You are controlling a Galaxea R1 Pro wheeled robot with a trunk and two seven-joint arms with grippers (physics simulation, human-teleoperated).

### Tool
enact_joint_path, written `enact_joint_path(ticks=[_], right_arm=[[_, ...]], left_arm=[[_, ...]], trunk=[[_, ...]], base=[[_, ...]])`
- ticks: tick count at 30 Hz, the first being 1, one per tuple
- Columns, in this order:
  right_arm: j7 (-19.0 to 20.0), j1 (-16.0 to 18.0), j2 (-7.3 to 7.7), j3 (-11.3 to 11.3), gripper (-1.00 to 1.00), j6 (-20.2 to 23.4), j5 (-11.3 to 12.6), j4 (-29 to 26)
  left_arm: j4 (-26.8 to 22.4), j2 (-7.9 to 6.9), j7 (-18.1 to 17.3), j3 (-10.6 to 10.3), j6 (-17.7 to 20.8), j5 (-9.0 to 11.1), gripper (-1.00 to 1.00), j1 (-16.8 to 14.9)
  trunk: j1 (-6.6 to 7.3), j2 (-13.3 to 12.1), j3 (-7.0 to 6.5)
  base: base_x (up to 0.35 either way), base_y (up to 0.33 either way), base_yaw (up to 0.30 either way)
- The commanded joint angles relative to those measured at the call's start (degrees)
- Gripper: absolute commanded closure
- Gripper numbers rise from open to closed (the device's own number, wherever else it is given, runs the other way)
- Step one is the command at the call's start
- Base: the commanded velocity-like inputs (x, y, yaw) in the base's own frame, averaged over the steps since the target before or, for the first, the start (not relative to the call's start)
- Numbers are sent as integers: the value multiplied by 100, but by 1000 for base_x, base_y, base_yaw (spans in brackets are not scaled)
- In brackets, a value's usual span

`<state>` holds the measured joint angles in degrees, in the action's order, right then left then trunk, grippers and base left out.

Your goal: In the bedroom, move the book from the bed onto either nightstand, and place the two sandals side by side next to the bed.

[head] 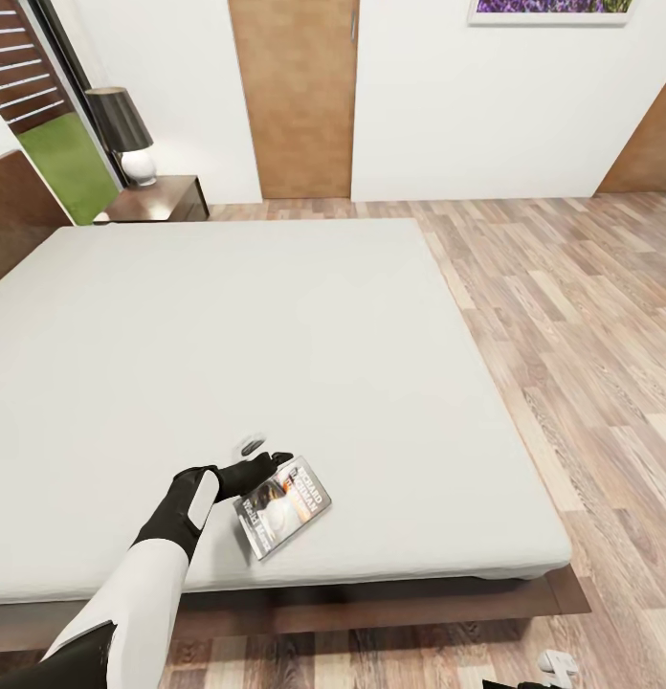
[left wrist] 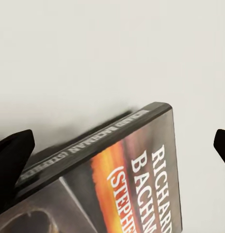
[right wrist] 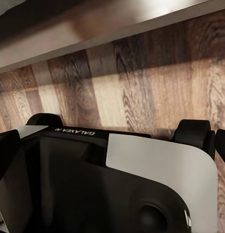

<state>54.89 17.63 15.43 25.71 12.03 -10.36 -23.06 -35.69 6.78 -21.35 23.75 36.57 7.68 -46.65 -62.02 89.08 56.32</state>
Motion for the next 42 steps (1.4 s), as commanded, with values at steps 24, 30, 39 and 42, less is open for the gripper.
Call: enact_joint_path(ticks=[24, 30, 39, 42], right_arm=[[39, 4, -5, 49, -100, 45, -45, -8], [39, 4, -5, 49, -100, 45, -45, -9], [40, 4, -5, 49, -100, 45, -45, -8], [39, 4, -5, 49, -100, 46, -45, -9]], left_arm=[[1, 7, -1, 33, 38, -12, -100, -2], [1, 7, -1, 33, 35, -12, -100, -2], [1, 8, -1, 33, 37, -12, -100, -2], [2, 9, -1, 33, 35, -12, -100, -2]], trunk=[[0, 2, 4], [0, 2, 4], [0, 2, 4], [0, 2, 4]], base=[[0, 0, 0], [-19, 0, 0], [-90, 0, 0], [-42, 0, 0]])
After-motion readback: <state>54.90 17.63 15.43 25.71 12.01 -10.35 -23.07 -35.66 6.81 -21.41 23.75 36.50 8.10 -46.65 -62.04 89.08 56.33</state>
